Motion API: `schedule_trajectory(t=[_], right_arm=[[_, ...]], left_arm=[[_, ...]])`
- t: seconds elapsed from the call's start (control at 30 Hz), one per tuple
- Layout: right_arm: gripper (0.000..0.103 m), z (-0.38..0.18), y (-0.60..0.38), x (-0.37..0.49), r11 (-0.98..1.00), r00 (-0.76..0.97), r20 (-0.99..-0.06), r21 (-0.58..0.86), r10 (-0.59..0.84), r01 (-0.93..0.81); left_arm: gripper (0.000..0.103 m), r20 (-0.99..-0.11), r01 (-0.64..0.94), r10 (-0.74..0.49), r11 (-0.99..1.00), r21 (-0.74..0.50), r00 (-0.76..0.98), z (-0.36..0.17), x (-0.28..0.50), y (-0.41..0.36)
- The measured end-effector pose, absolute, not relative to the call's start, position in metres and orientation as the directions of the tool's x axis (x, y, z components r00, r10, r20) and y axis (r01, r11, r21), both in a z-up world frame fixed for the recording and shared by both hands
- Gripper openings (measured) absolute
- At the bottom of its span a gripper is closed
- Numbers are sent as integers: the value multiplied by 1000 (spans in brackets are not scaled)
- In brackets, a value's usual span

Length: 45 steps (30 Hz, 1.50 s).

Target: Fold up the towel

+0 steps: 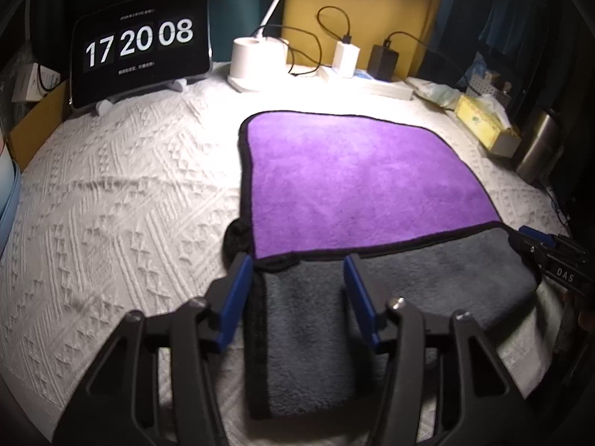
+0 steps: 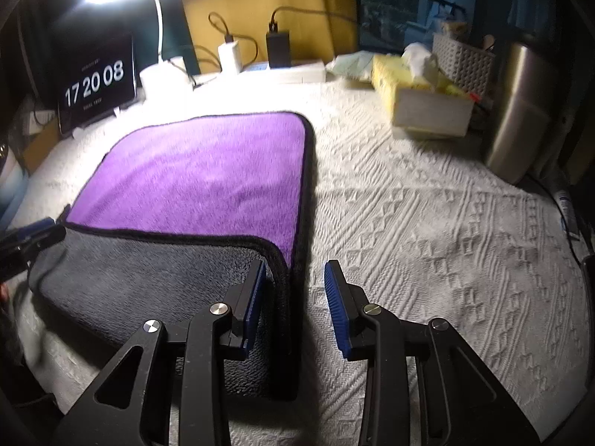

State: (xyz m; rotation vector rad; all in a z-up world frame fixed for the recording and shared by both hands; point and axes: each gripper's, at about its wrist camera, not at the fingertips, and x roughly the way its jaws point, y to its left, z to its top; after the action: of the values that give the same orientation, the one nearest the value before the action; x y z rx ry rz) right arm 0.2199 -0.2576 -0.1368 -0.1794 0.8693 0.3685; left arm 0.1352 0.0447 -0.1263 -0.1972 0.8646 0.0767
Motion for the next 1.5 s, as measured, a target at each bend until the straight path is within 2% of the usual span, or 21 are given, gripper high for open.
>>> schedule_trajectory(t=[0.17,0.23,0.4,0.53,0.73,0.77,1.5], right_arm=[[35,-140,-255,223,916,571,-782,-1,250,-402],[34,-141,-254,224,913,567,-783,2,255,-407],[18,-141,-248,221,904,571,-778,-10,262,-428],[15,-138,-247,216,906,597,-761,-28,255,-422],[12,-127,-247,208,905,630,-735,-53,251,-422],[7,-126,-248,207,906,635,-731,-54,251,-420],[7,-86,-250,189,917,728,-636,-80,256,-392]], left_arm=[[48,-771,-153,13,982,-109,637,-129,136,45],[42,-771,-158,27,983,-96,636,-131,136,44],[26,-764,-159,41,984,-81,644,-131,132,43],[17,-752,-148,40,986,-77,658,-127,128,39],[15,-723,-140,37,987,-83,690,-117,121,36],[14,-720,-138,34,987,-87,693,-116,121,36],[12,-632,-111,23,989,-100,775,-76,114,33]])
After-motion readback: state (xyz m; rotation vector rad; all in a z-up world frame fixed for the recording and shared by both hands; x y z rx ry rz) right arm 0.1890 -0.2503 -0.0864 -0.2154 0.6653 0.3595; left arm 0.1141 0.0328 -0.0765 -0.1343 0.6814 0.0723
